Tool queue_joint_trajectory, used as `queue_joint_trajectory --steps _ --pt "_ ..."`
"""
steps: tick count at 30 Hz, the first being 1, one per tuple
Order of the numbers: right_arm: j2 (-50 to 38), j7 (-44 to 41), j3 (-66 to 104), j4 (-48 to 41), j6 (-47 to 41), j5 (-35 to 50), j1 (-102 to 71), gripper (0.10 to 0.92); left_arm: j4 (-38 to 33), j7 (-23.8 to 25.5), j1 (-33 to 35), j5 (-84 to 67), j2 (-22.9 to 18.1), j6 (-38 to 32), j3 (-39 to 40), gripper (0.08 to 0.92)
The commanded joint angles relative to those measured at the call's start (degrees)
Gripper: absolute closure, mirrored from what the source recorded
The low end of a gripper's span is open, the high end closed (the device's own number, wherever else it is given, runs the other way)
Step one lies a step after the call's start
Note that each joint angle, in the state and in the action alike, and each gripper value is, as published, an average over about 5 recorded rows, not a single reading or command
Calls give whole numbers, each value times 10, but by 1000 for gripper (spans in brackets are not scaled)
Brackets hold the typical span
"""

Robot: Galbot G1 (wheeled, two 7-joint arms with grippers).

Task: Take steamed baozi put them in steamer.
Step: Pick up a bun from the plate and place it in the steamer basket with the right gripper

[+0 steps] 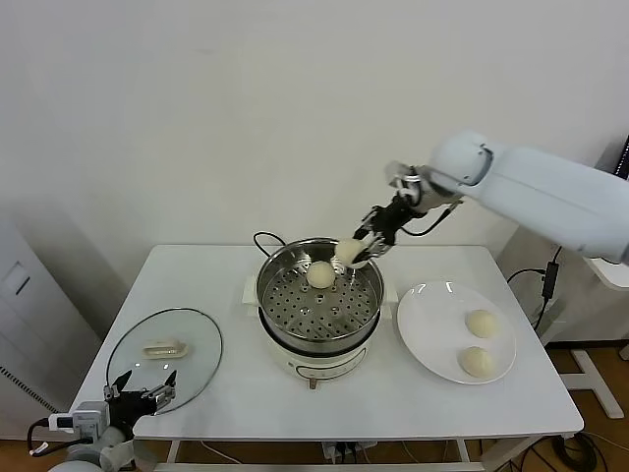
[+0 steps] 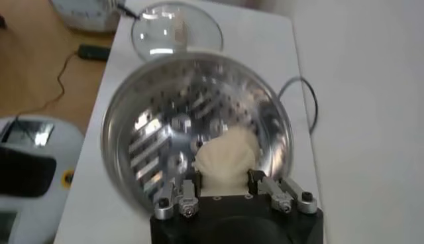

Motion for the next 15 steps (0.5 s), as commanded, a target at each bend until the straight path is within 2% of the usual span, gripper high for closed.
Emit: queue_joint_trajectory --steps 1,15 --pt "74 62 7 -8 -33 46 -47 575 0 0 1 1 1 -1 -1 177" --pt "99 92 3 -20 -72 3 -93 575 1 0 -1 1 -2 -1 0 177"
